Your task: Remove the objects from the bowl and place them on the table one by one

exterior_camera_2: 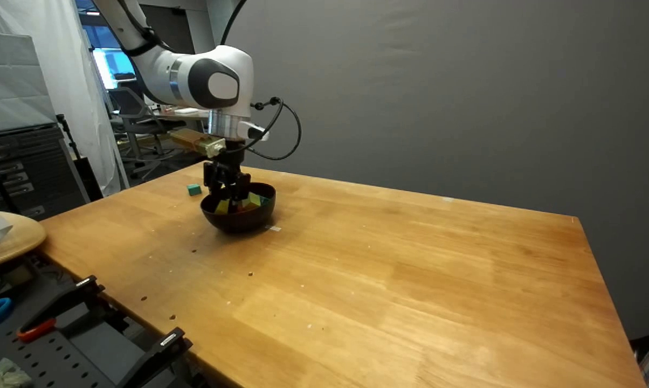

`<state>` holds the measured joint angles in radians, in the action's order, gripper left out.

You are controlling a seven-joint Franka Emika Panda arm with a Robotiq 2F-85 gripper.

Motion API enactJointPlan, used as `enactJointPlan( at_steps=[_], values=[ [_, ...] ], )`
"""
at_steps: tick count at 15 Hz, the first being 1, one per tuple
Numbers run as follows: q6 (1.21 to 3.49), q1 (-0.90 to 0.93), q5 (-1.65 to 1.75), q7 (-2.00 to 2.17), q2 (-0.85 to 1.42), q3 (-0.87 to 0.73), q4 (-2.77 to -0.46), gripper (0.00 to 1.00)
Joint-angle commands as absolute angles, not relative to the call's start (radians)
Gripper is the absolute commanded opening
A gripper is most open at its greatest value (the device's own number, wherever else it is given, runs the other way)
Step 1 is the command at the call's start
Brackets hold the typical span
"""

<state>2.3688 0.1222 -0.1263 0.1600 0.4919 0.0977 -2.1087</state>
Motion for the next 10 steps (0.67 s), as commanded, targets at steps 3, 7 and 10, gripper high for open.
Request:
enactJointPlan(
  at_steps=[3,7,10],
  values=[
    [2.242,0.155,-0.080,0.172,0.591,0.090,-1.966,0.42],
    [2.235,0.148,-0.096,0.151,0.593,0.100,-1.936,0.27],
    [2.252,0.139,-0.098,0.148,0.532,0.095,-1.983,0.25]
  ],
)
